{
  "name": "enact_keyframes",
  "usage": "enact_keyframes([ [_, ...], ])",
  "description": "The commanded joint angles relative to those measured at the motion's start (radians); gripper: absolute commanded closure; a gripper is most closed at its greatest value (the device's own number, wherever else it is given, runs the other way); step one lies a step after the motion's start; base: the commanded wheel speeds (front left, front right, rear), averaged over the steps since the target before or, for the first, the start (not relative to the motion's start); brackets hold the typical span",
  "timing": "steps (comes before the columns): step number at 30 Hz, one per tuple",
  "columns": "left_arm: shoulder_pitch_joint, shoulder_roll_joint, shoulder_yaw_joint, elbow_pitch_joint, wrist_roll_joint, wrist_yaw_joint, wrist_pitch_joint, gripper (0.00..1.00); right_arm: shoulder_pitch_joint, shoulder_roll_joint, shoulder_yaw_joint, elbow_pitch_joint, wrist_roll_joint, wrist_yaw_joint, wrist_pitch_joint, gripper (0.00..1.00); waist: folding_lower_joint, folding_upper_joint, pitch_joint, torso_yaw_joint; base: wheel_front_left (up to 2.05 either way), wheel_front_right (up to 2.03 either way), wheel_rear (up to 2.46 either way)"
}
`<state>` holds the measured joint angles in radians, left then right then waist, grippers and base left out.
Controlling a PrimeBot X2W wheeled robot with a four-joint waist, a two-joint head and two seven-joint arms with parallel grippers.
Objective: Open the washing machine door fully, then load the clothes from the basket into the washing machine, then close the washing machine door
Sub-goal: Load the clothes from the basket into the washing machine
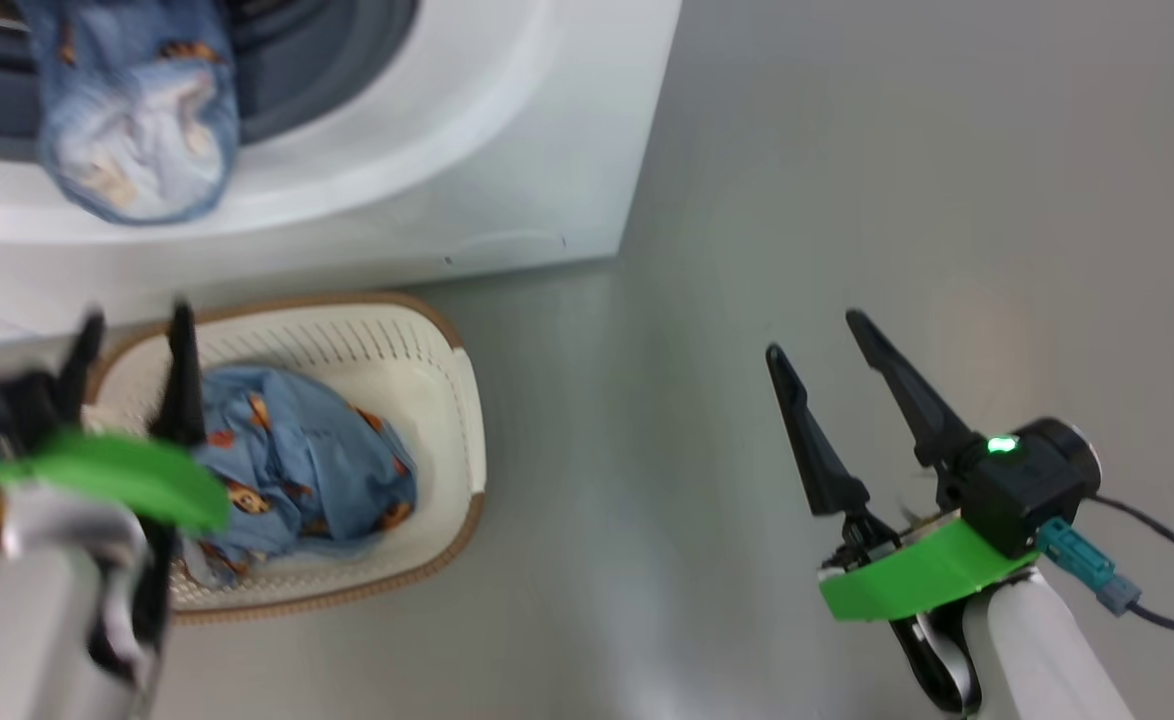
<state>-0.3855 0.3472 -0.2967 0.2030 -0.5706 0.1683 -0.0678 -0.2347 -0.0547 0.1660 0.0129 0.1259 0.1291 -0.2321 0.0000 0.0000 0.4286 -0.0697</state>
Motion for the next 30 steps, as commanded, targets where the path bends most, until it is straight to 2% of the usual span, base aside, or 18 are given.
enact_keyframes([
  [1,-0.084,0.050,0.042,0.006,-0.019,-0.025,0.023,0.00,-0.023,0.005,0.030,-0.027,0.008,0.002,-0.012,0.00,0.0000,0.0000,0.092,-0.030,0.00,0.00,0.00],
  [10,-0.399,0.125,0.034,0.134,-0.044,-0.116,0.202,0.00,-0.093,0.005,0.062,-0.001,0.045,0.002,-0.027,0.00,0.0000,0.0000,0.178,-0.066,0.00,0.00,0.00],
  [16,-0.583,0.192,0.037,0.202,-0.059,-0.152,0.345,0.00,-0.136,0.005,0.088,-0.005,0.085,0.002,-0.029,0.00,0.0000,0.0000,0.220,-0.114,0.00,0.00,0.00],
  [22,-0.694,0.262,0.030,0.269,-0.059,-0.168,0.478,0.00,-0.148,0.005,0.107,-0.012,0.131,0.002,-0.029,0.00,0.0000,0.0000,0.247,-0.169,0.00,0.00,0.00],
  [30,-0.759,0.313,0.016,0.339,-0.044,-0.146,0.589,0.00,-0.141,0.005,0.116,-0.017,0.158,0.002,-0.030,0.00,0.0000,0.0000,0.260,-0.209,0.00,0.00,0.00],
])
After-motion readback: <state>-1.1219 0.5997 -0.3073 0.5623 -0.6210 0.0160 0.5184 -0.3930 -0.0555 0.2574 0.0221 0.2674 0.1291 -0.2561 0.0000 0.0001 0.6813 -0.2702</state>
